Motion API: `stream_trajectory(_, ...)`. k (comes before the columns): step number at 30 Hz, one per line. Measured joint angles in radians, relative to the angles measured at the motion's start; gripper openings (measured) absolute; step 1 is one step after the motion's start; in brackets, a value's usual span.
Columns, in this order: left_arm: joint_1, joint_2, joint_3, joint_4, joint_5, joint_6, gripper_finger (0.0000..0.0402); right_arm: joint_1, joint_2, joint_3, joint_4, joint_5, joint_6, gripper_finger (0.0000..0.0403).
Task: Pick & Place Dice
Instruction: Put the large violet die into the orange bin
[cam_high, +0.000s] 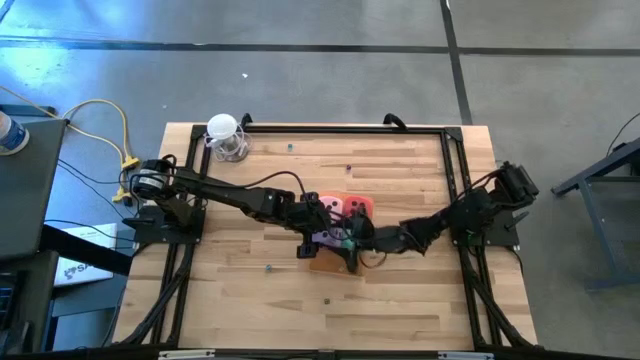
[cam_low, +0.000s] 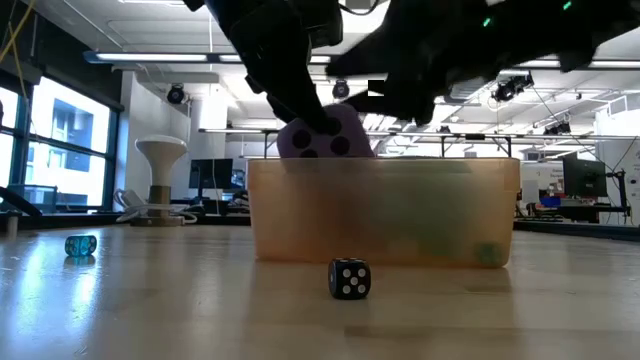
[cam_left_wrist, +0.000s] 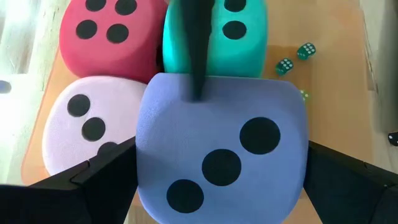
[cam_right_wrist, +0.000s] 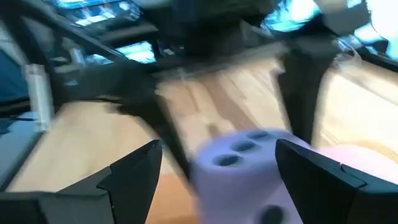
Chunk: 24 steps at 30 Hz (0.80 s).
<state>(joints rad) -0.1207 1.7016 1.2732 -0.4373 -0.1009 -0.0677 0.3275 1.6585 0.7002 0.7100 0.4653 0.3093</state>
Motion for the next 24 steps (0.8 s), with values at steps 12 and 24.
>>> stream_trajectory(12, 0.000, 0.003, 0.000, -0.001, 0.001, 0.000, 0.0379, -0.019, -0.002, 0.002, -0.077, 0.005, 0.086, 0.0306)
stream_trajectory(24, 0.000, 0.003, -0.001, -0.007, 0.000, -0.001, 0.0379, -0.033, 0.100, 0.002, -0.063, 0.010, 0.138, 0.0306)
